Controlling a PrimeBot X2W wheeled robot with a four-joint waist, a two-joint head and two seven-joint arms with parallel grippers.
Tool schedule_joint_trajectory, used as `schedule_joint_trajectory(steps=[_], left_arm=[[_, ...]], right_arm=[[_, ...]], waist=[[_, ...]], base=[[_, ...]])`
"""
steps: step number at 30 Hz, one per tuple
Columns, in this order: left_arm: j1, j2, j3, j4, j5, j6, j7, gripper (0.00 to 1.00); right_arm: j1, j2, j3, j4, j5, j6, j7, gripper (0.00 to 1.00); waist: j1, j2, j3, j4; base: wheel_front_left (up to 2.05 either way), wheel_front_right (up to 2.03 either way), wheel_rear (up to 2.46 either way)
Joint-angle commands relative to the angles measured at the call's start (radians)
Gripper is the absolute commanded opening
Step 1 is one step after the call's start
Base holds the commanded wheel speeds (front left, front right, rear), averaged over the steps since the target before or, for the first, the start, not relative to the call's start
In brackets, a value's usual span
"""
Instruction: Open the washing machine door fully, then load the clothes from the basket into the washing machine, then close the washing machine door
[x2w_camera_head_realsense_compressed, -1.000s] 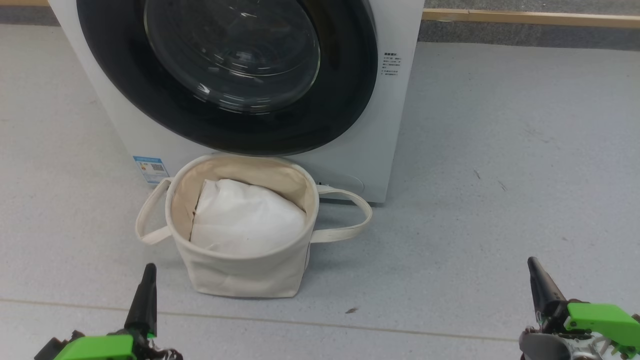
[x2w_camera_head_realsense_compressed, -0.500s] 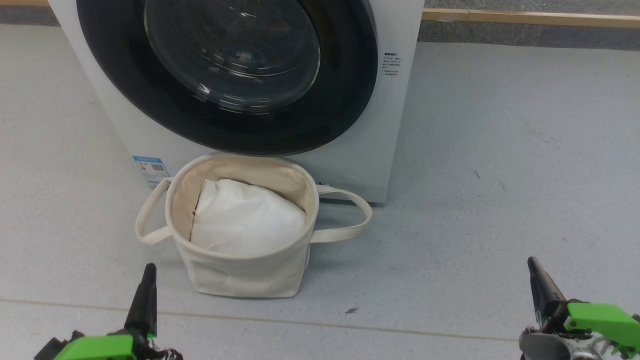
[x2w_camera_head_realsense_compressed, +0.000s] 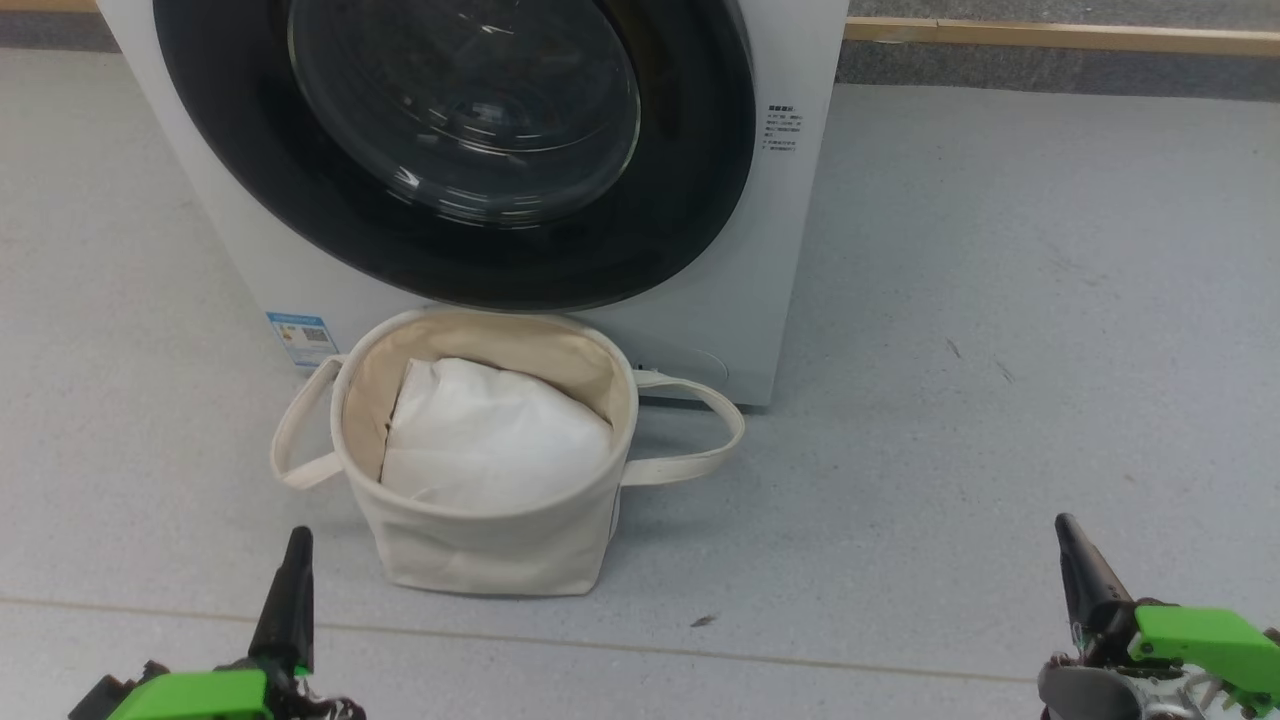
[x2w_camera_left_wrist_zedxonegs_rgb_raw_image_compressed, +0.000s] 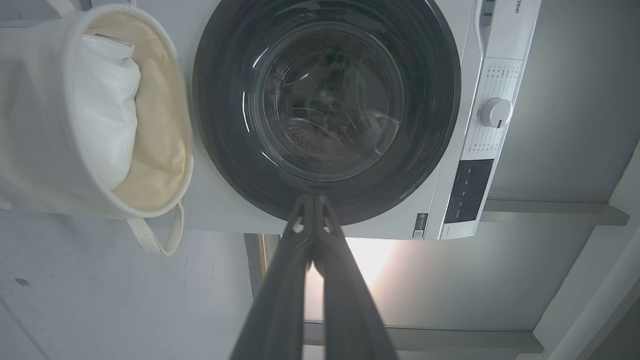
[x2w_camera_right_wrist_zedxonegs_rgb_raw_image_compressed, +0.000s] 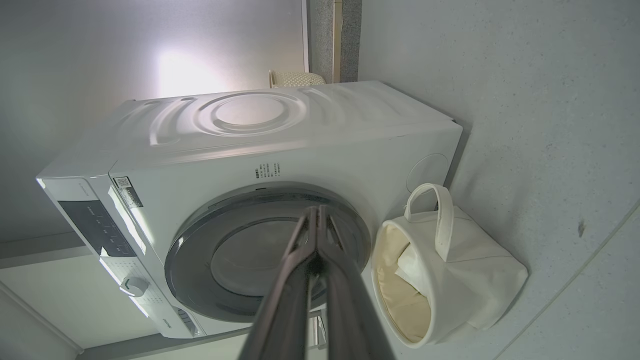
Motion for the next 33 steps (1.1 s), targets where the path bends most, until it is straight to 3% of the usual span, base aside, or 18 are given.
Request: schedule_joint_trajectory(steps=[1, 33], left_arm=[[-0.043, 0.008, 0.035, -0.037, -0.003, -0.007, 0.008, 0.00], [-0.043, 0.008, 0.035, -0.037, -0.003, -0.007, 0.008, 0.00]], right_arm=[[-0.046, -0.011, 0.020, -0.036, 0.006, 0.000, 0.007, 0.00], [-0.046, -0.011, 0.020, -0.036, 0.006, 0.000, 0.007, 0.00]], waist=[[0.0000, 0.0000, 0.000, 0.000], [0.0000, 0.0000, 0.000, 0.000]], base=[[0.00, 0.00, 0.00], [0.00, 0.00, 0.00]])
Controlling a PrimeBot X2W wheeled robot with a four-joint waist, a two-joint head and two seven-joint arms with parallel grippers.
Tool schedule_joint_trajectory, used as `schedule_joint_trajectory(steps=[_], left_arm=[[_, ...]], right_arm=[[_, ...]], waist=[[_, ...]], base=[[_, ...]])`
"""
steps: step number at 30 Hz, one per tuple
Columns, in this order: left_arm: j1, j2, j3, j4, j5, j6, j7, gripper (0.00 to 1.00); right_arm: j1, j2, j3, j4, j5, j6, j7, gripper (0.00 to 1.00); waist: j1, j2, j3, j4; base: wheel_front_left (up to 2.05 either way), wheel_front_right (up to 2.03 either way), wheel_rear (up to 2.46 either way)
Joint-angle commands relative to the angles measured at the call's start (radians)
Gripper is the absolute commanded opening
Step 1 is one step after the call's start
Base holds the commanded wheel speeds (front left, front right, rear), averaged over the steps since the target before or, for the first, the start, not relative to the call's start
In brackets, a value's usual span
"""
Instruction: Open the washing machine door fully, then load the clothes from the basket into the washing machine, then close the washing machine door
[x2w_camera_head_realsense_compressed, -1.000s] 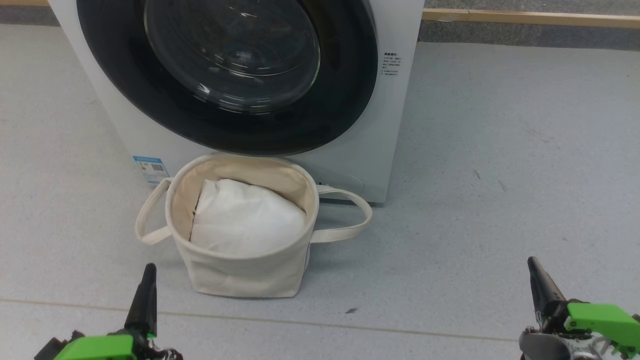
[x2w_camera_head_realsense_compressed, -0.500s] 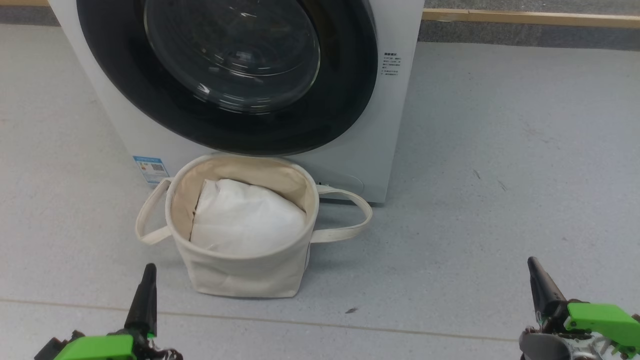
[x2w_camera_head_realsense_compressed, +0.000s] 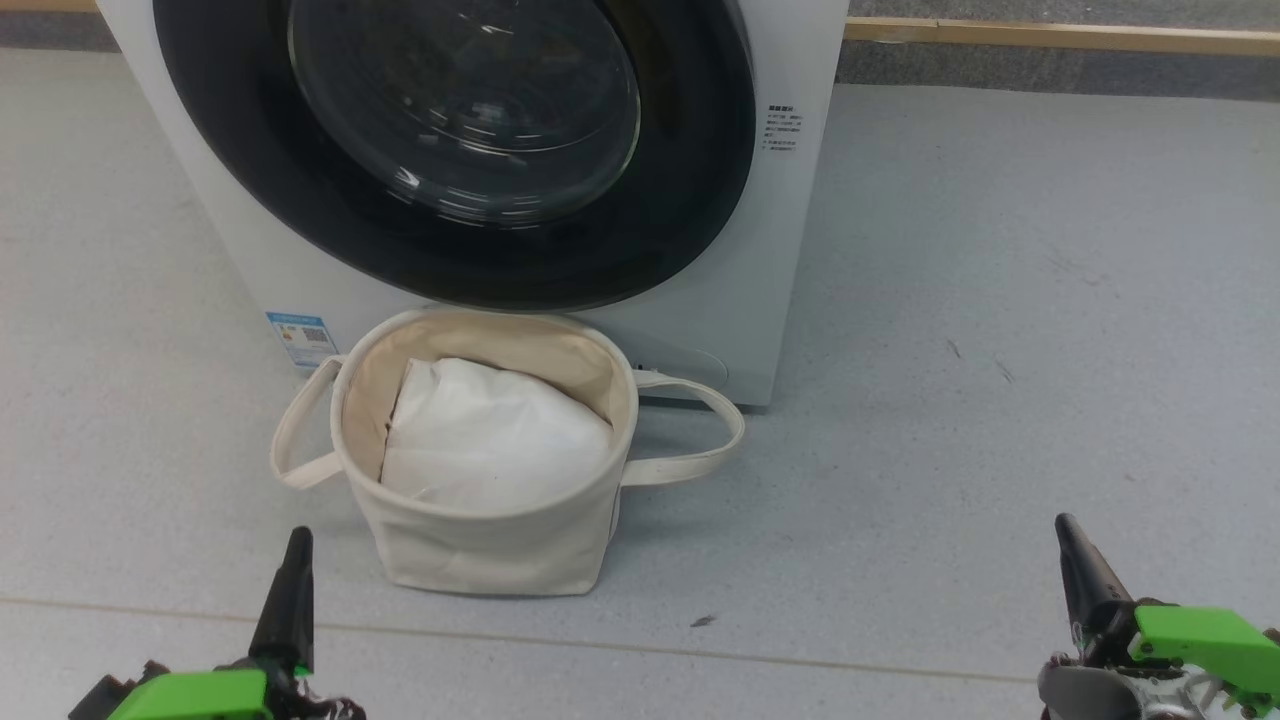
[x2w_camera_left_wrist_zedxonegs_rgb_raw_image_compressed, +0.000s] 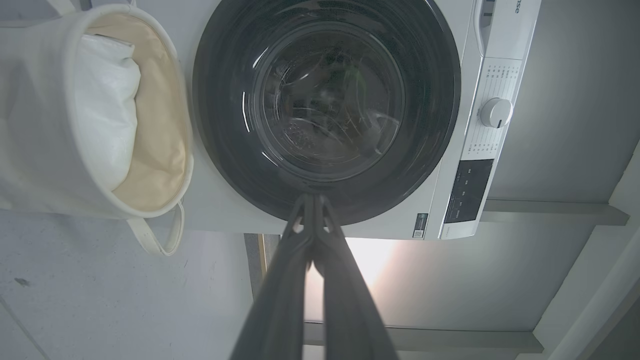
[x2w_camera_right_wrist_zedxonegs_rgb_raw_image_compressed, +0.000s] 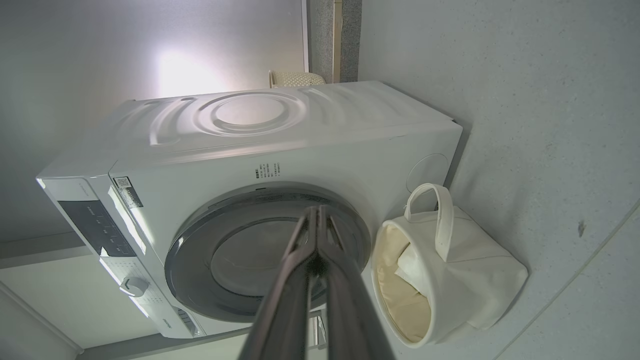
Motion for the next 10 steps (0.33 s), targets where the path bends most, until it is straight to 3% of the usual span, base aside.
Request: schedule_joint_trajectory(steps=[1, 10], left_arm=[[-0.043, 0.008, 0.035, -0.037, -0.003, -0.007, 0.008, 0.00], [-0.043, 0.008, 0.035, -0.037, -0.003, -0.007, 0.008, 0.00]], right_arm=[[-0.046, -0.011, 0.020, -0.036, 0.006, 0.000, 0.007, 0.00], [-0.046, -0.011, 0.020, -0.036, 0.006, 0.000, 0.007, 0.00]], waist=[[0.0000, 0.0000, 0.000, 0.000], [0.0000, 0.0000, 0.000, 0.000]], base=[[0.00, 0.00, 0.00], [0.00, 0.00, 0.00]])
